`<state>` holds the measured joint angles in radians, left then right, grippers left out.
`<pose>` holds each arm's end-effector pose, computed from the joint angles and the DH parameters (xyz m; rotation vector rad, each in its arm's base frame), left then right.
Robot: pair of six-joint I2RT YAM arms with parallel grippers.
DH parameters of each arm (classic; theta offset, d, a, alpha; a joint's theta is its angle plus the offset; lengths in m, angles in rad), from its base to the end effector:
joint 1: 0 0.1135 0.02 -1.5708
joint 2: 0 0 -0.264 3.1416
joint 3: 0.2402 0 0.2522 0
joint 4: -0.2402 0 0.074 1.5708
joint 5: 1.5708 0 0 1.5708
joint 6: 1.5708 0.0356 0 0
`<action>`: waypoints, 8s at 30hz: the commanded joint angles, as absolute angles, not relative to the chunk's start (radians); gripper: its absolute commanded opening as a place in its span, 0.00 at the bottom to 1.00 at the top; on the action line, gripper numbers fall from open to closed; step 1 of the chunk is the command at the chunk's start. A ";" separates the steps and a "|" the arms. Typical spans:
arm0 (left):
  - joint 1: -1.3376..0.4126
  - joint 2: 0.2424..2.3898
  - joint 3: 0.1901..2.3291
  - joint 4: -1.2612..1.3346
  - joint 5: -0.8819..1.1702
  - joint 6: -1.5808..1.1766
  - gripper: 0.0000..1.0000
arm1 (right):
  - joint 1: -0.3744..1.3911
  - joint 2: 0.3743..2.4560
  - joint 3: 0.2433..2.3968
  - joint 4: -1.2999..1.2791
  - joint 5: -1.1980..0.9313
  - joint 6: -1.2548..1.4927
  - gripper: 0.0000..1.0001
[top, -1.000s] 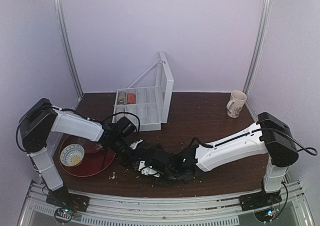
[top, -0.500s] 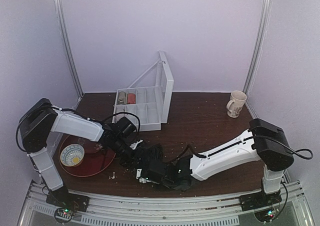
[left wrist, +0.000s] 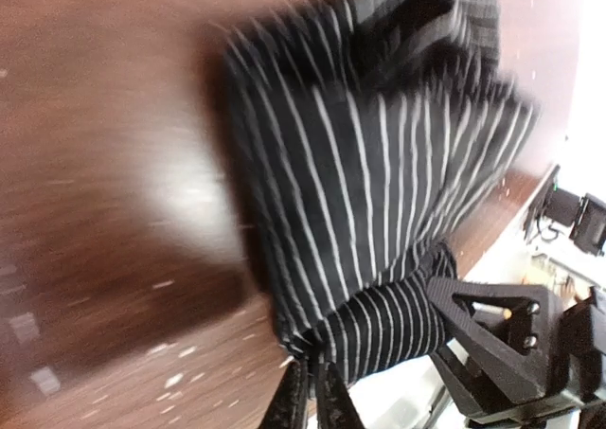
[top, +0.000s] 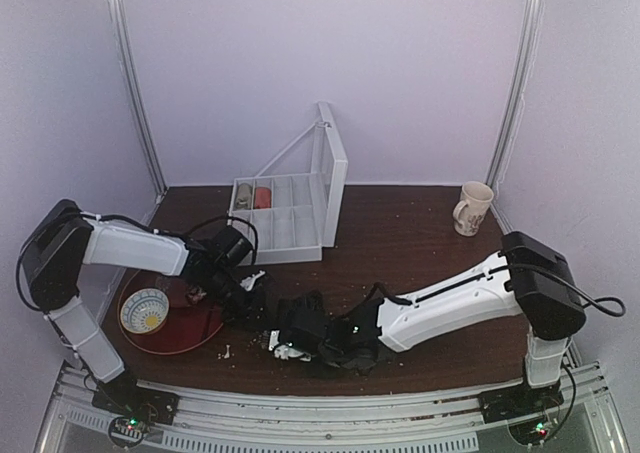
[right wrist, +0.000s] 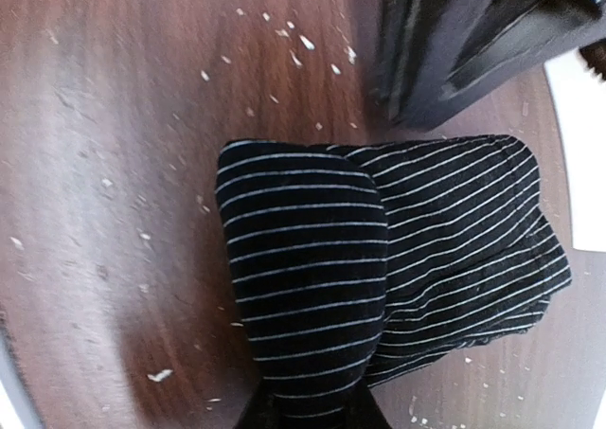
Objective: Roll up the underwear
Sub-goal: Roll the underwear at the center of the board.
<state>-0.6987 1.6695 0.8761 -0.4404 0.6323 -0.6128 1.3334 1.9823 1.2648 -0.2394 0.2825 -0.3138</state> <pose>0.2120 -0.2056 0.1468 -0.2794 -2.8259 1.0292 0.1065 0.3980 0.1512 -1.7381 1.7621 0.0756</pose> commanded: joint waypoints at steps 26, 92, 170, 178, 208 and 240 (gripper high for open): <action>-0.660 1.408 0.746 -0.515 0.533 -0.619 0.08 | 1.074 2.306 1.715 -0.663 -0.669 -0.034 0.00; -0.810 1.645 0.738 -0.406 0.365 -0.714 0.06 | 0.957 2.157 1.586 -0.498 -0.736 0.212 0.36; -0.662 1.570 0.771 -0.482 0.523 -0.660 0.12 | 1.393 2.109 1.421 -0.311 0.367 -0.322 0.00; -0.620 1.522 0.761 -0.497 0.547 -0.647 0.14 | 1.383 2.115 1.430 -0.349 0.338 -0.294 0.00; -0.613 1.344 0.750 -0.553 0.515 -0.700 0.14 | 1.177 2.195 1.668 -0.628 -0.321 -0.139 0.00; -0.613 1.349 0.651 -0.528 0.434 -0.758 0.13 | 1.058 2.505 2.080 -0.910 -0.758 -0.065 0.00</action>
